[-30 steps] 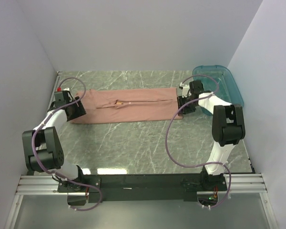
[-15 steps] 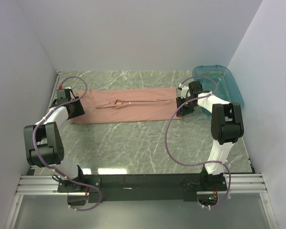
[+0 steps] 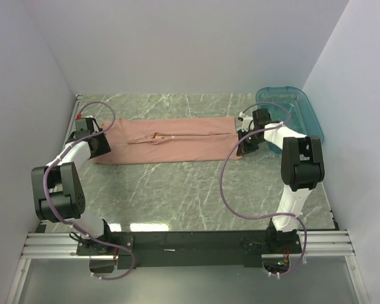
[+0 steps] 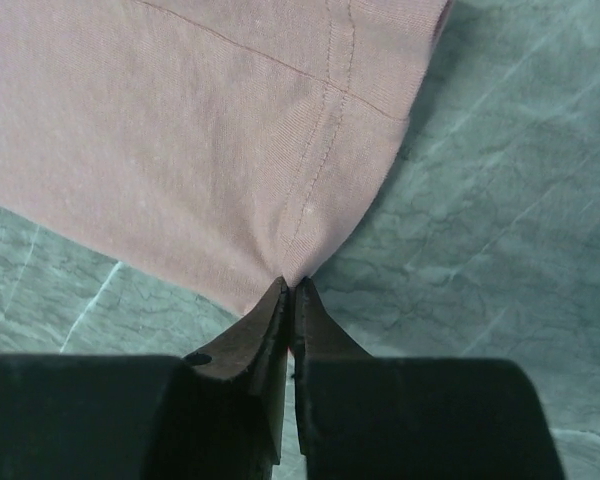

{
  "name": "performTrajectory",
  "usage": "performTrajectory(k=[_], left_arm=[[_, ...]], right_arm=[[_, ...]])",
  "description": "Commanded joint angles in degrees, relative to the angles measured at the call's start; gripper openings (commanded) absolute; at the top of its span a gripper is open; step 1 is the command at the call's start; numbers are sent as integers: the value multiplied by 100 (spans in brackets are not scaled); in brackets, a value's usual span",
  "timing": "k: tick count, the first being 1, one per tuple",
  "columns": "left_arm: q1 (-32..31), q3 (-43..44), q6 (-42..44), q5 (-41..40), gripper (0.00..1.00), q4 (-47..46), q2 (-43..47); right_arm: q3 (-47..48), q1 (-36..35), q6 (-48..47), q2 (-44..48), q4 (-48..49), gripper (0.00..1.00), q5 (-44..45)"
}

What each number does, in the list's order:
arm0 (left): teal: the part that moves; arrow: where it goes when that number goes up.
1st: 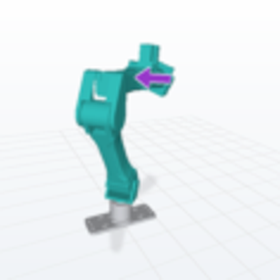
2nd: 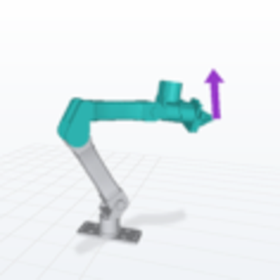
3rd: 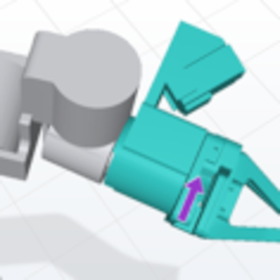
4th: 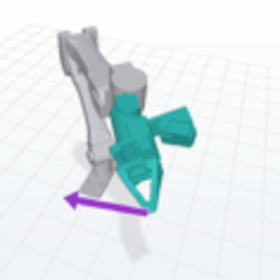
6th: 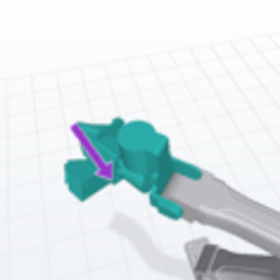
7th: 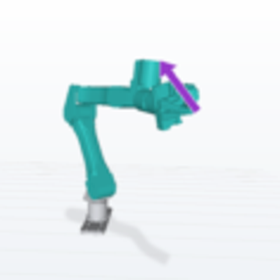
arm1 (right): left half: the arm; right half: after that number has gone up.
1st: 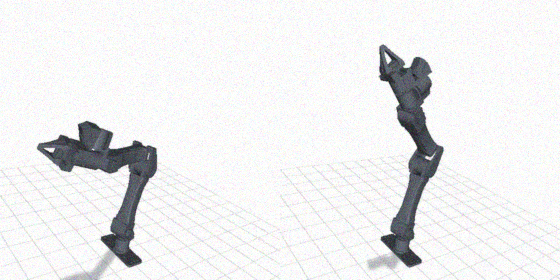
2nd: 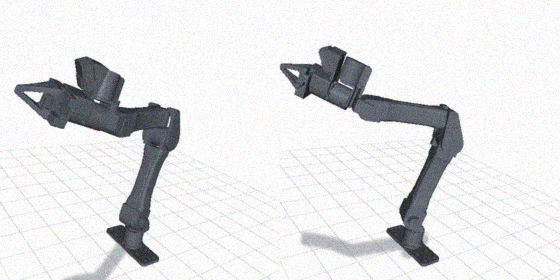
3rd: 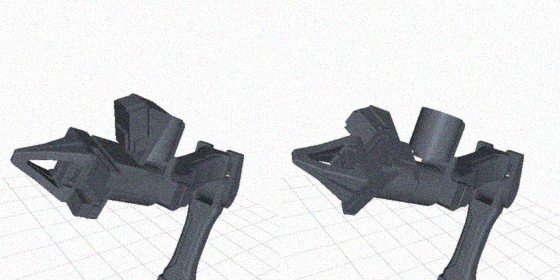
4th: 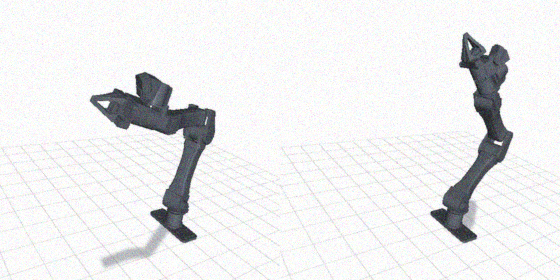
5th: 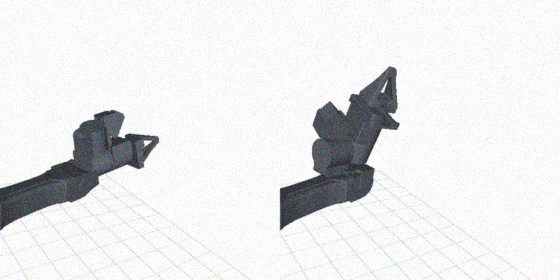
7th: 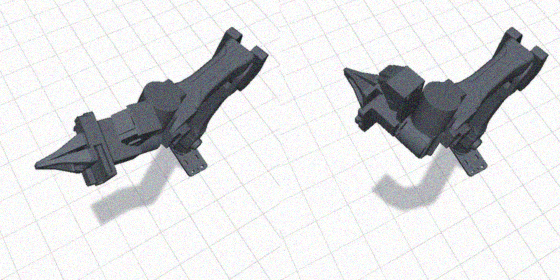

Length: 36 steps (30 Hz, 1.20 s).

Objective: Fold and stack the t-shirts
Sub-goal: Fold the tshirt

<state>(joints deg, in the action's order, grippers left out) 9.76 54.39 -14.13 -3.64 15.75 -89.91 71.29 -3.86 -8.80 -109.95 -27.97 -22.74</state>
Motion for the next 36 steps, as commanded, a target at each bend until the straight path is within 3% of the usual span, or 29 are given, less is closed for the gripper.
performTrajectory(k=[1,9,20,28,30,33,34,36], left_arm=[[-9,45,-64,-93,54,51,184],[-27,10,-107,65,49,165,386],[-220,-376,-46,-5,59,60,1545],[-334,-368,-72,583,59,-28,1669],[-352,-333,-273,977,58,-107,1705],[-361,-289,-799,1731,57,-299,1565],[-369,-245,-941,1813,56,-309,1486],[-422,-157,-1423,2041,54,-483,1222]], right_arm=[[-71,122,-140,281,-218,1,-72],[-361,157,-596,510,-569,0,-125],[-660,298,-1071,756,-947,0,-46],[-748,429,-1431,1010,-1211,1,50],[-730,509,-1651,1133,-1299,5,59],[-660,526,-1923,1466,-1510,28,-20],[-625,526,-1959,1555,-1580,39,-89],[-450,500,-2003,1696,-1650,47,-186]])
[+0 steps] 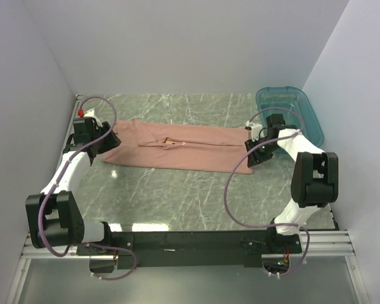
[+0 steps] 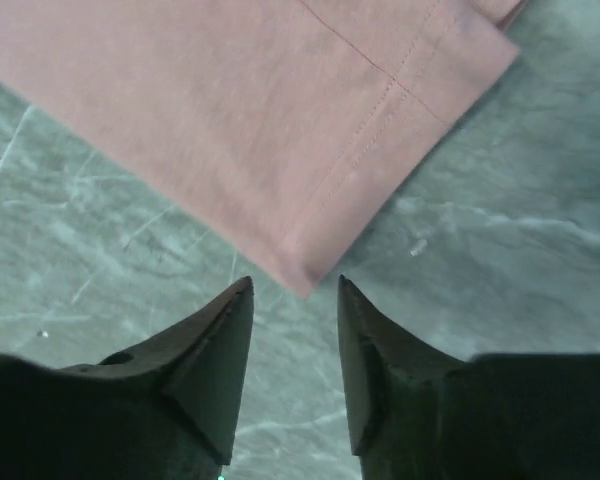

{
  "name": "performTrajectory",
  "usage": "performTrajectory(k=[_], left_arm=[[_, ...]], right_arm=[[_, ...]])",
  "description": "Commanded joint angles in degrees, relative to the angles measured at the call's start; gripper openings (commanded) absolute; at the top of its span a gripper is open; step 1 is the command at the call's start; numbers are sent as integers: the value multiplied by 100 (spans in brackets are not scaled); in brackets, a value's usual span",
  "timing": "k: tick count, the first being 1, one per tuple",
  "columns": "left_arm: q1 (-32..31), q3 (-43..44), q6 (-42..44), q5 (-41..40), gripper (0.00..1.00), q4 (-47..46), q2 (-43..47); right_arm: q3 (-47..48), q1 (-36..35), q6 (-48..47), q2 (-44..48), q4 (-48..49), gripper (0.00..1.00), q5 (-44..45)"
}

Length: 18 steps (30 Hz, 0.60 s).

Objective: Fold and stack the t-shirts
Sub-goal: Fold the tshirt

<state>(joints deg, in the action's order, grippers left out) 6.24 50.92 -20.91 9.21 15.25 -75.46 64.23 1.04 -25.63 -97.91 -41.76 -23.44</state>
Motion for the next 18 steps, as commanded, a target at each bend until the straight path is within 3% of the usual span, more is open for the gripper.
performTrajectory(k=[1,11,18], left_arm=[[-114,208,-861,810,53,-496,-319],[-922,1350,-2119,134,44,-418,-1988],[-1178,1781,-2374,-437,44,31,-2579]], right_arm=[[309,10,-329,518,-324,52,-204],[390,-244,-453,790,-175,55,-1531],[178,-297,-373,1028,27,55,-1505]])
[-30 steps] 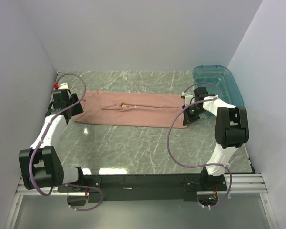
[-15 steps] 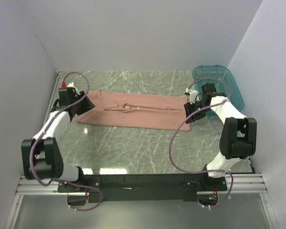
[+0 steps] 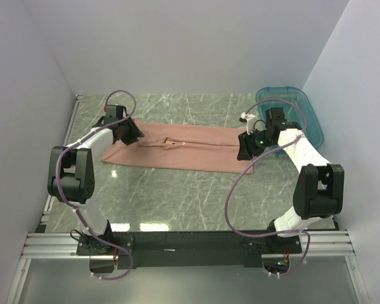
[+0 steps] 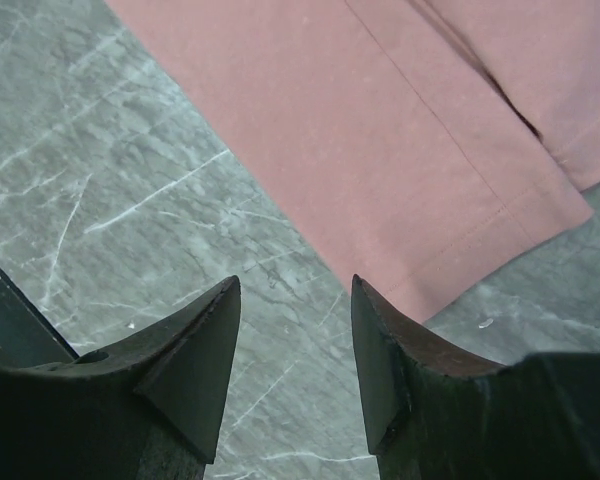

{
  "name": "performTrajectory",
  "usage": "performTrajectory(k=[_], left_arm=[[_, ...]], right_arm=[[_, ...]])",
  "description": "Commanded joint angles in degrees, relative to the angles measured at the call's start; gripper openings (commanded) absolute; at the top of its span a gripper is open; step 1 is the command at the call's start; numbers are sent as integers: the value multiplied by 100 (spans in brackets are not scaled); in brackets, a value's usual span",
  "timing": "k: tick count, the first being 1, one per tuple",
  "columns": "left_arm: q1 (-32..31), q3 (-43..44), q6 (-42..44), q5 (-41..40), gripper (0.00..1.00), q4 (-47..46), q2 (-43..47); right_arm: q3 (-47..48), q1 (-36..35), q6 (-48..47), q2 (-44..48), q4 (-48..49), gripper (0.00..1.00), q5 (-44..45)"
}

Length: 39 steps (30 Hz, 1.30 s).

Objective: Fold and stack the t-shirts
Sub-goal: Fold the tshirt

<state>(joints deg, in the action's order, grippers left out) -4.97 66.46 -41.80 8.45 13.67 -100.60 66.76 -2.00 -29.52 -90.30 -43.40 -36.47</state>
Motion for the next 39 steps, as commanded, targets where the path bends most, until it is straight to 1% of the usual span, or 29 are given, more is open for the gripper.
performTrajectory(k=[1,6,11,18,19,20,22,23,25,26,29,35,39], left_arm=[[-65,236,-293,-405,44,206,-118],[-100,254,-355,-695,43,382,-180],[-144,245,-399,-686,43,391,-232],[-197,473,-452,-704,42,478,-522],[-197,500,-452,-704,40,461,-575],[-197,509,-452,-704,35,470,-593],[-197,579,-443,-695,29,470,-645],[-197,605,-443,-687,24,487,-663],[-197,658,-443,-617,19,487,-672],[-197,676,-417,-573,10,479,-680],[-197,702,-390,-485,1,443,-637],[-197,1097,-259,-292,1,426,-689],[-197,1781,-153,147,1,443,-1101]], right_arm=[[-93,7,8,259,183,55,-194],[-146,7,-10,232,209,55,-203],[-172,7,-10,250,218,55,-229],[-181,15,-10,250,218,55,-247],[-190,15,-10,250,218,55,-247],[-190,7,-10,241,218,55,-255],[-190,7,-19,250,209,55,-264],[-190,15,-19,241,200,55,-273],[-190,7,-36,250,200,55,-291],[-190,15,-37,250,183,55,-291],[-190,24,-45,250,174,55,-308],[-181,50,-54,267,156,54,-352],[-190,59,-63,267,156,54,-352]])
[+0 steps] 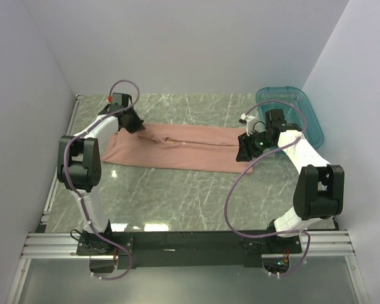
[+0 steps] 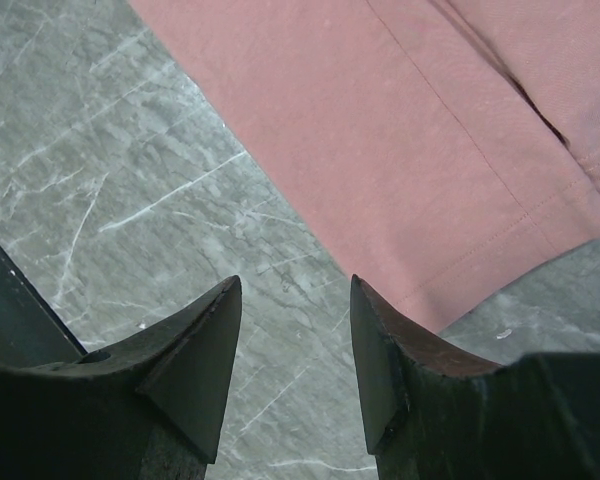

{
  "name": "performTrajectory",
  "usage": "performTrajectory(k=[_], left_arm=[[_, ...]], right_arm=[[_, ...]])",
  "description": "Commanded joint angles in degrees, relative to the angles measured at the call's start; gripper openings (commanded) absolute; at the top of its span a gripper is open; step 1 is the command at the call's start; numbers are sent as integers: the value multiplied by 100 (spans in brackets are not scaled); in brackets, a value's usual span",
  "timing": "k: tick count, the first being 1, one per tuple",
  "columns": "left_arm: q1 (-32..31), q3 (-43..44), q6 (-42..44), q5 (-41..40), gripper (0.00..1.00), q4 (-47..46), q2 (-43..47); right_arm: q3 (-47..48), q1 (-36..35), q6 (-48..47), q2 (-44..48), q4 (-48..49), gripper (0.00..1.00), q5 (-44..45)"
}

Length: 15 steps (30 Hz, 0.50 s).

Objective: Fold and stack the t-shirts
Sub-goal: Fold the tshirt

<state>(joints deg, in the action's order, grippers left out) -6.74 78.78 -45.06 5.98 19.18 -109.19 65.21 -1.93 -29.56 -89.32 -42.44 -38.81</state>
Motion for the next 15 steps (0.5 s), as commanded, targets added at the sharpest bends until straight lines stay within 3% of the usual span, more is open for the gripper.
performTrajectory(k=[1,15], left_arm=[[-20,655,216,552,1,-107,-322],[-134,2333,621,1590,3,-99,-1640]], right_arm=[[-35,53,-67,169,60,54,-118],[-35,114,-94,160,42,54,-171]])
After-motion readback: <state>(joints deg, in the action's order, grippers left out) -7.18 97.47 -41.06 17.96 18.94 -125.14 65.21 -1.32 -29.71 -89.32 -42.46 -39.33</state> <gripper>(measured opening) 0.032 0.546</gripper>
